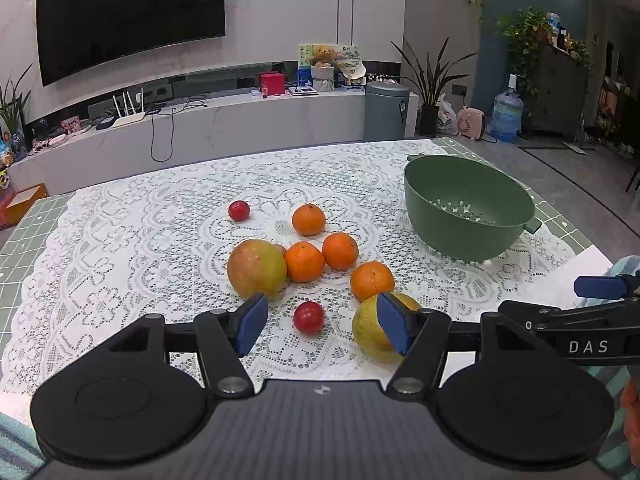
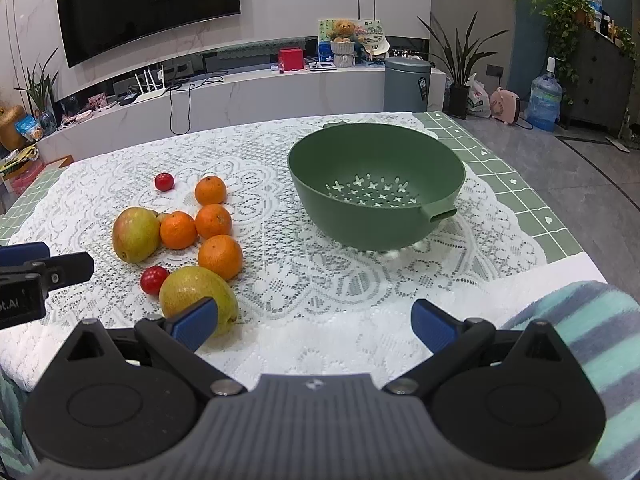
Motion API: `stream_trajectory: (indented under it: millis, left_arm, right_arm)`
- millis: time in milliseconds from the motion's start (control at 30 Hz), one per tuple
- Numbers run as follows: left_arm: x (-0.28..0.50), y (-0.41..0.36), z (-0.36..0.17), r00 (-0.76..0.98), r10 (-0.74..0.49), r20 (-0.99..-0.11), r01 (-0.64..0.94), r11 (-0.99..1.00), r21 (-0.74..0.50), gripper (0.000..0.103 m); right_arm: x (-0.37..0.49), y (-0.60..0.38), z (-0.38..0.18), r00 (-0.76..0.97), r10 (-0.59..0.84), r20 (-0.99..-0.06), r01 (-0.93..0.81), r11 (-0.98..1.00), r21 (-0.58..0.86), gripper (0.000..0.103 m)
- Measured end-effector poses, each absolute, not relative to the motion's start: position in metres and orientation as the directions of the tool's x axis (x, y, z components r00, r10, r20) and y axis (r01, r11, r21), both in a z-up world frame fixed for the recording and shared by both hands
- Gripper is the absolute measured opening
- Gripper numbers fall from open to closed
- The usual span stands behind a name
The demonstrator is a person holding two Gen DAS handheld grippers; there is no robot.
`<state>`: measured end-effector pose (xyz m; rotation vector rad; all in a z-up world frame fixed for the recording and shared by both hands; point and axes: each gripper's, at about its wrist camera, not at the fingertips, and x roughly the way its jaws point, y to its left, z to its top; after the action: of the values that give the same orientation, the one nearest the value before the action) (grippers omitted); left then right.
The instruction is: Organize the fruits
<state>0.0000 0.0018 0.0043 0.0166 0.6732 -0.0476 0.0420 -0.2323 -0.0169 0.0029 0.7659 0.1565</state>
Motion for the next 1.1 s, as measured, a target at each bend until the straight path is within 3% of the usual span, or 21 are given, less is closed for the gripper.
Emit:
stream_trajectory:
  millis: [1100]
  left_arm:
    - [-0.0006,0.0038,0.0044,0.777,-0.03,-0.629,0.036,0.999,-0.003,0.074]
  right_arm:
    - [0.043,-0.2316,-0.0188,0.703,0.138,-0.698,-0.139,0.989,0.055,0.099]
